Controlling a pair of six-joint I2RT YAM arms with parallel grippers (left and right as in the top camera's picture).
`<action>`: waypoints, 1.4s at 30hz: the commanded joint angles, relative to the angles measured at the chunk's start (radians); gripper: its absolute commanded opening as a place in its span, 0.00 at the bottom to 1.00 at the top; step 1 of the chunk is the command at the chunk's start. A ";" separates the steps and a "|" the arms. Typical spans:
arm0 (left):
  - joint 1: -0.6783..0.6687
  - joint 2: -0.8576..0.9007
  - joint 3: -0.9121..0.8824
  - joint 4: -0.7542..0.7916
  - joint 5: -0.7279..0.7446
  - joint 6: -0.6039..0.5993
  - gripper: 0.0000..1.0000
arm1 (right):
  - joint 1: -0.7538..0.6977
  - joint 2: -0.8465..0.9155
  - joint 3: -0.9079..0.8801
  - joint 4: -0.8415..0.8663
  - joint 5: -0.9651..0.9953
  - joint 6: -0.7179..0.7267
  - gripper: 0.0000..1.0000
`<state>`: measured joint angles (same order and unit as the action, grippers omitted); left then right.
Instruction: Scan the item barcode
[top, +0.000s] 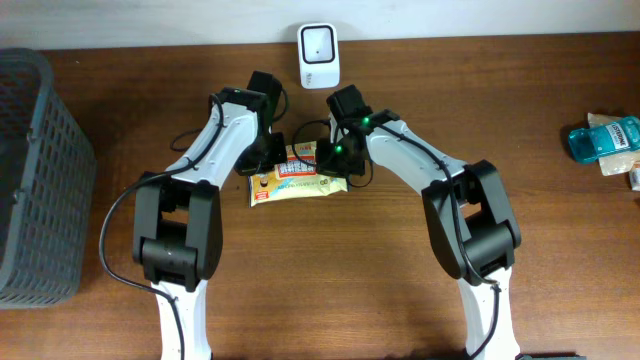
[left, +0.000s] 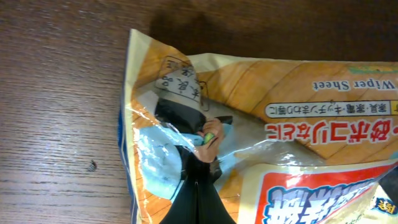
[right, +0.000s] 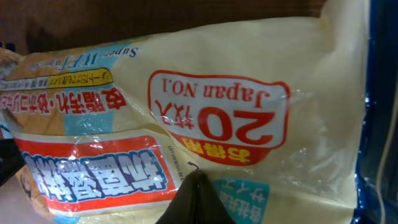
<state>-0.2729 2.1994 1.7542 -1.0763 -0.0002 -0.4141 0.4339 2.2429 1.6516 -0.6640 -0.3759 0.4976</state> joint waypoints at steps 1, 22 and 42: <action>0.039 0.013 0.015 -0.024 0.003 0.011 0.00 | -0.040 0.026 -0.006 -0.047 0.041 0.017 0.04; 0.094 0.011 0.162 -0.106 0.003 0.011 0.19 | -0.133 -0.279 0.017 -0.350 0.232 -0.109 0.93; 0.104 0.011 0.161 -0.107 0.004 0.011 0.99 | -0.128 -0.061 0.002 -0.237 0.109 -0.202 0.97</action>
<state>-0.1741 2.2005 1.9041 -1.1820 -0.0002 -0.4076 0.2855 2.1395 1.6611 -0.9184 -0.2348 0.3092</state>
